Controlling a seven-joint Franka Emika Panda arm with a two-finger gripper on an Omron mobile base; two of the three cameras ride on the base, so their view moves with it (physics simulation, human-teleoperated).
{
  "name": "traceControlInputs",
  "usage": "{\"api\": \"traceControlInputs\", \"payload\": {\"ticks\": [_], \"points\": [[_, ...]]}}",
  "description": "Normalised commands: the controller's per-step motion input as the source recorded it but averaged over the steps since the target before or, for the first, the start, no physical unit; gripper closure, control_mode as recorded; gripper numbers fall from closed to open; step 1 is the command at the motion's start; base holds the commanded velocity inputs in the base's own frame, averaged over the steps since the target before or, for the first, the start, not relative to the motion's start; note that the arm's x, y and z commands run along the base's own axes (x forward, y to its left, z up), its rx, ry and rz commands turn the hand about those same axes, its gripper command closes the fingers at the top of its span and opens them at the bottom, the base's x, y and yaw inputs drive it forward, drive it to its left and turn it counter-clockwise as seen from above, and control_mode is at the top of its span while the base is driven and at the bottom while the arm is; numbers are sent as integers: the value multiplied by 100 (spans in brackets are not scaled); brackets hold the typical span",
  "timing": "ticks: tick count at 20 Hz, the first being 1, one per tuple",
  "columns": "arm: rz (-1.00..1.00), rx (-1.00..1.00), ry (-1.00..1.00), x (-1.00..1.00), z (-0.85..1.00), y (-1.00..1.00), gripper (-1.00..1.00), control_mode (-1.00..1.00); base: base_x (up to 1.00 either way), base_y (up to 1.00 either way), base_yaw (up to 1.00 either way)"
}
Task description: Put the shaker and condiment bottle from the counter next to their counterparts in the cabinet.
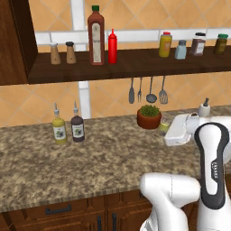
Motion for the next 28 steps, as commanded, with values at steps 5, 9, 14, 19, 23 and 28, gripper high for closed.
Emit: {"api": "traceControlInputs", "payload": {"ticks": [5,9,14,19,23,28], "points": [[-44,0,-5,-38,76,-28,100,-100,0,0,0],[-47,0,-8,-51,73,-28,100,-100,0,0,0],[-44,0,-6,-19,72,-14,100,-100,0,0,0],[-39,0,-3,-4,77,-6,100,-100,0,0,0],[-35,0,0,-9,88,-8,100,-100,0,0,0],[-38,0,0,-19,76,-6,100,-100,0,0,0]]}}
